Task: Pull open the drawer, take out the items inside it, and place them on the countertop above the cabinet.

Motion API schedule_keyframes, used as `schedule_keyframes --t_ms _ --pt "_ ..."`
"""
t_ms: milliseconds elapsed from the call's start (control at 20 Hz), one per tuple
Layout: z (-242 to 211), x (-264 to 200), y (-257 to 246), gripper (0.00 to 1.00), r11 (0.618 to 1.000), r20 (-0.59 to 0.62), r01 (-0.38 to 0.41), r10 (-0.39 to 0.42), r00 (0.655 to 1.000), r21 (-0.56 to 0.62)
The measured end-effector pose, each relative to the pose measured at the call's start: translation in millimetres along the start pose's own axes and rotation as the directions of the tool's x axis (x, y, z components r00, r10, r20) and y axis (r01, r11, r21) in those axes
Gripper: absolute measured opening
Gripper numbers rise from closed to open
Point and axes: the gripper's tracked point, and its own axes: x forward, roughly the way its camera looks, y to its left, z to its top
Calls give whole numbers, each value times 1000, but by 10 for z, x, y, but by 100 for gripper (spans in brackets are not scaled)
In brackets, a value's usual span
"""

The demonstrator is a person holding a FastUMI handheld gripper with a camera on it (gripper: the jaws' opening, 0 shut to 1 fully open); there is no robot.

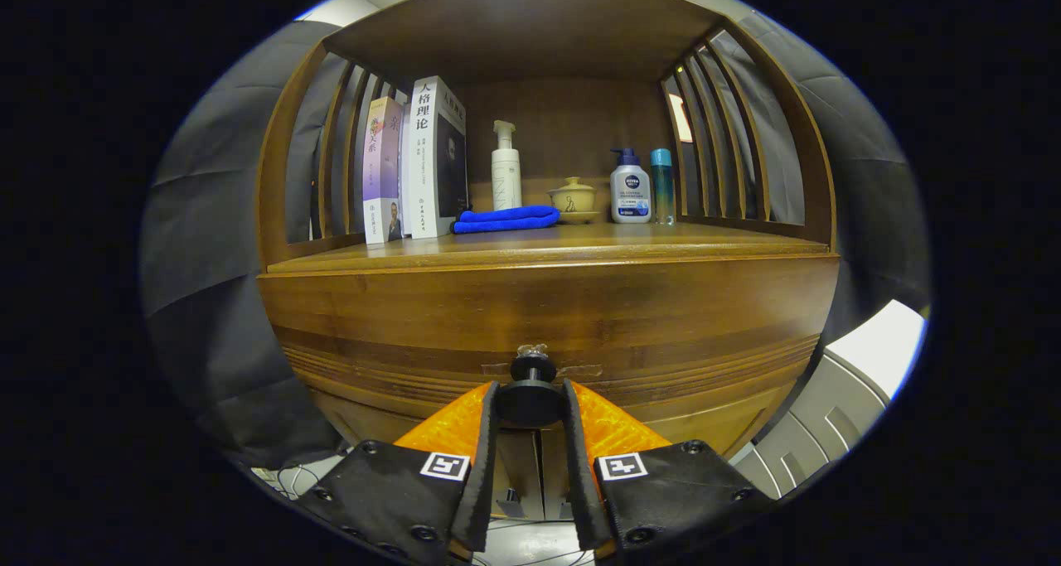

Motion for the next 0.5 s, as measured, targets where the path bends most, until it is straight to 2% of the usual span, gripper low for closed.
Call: schedule_keyframes --t_ms 500 --pt "-155 -532 -3 43 1000 2 -15 15 1000 -6"
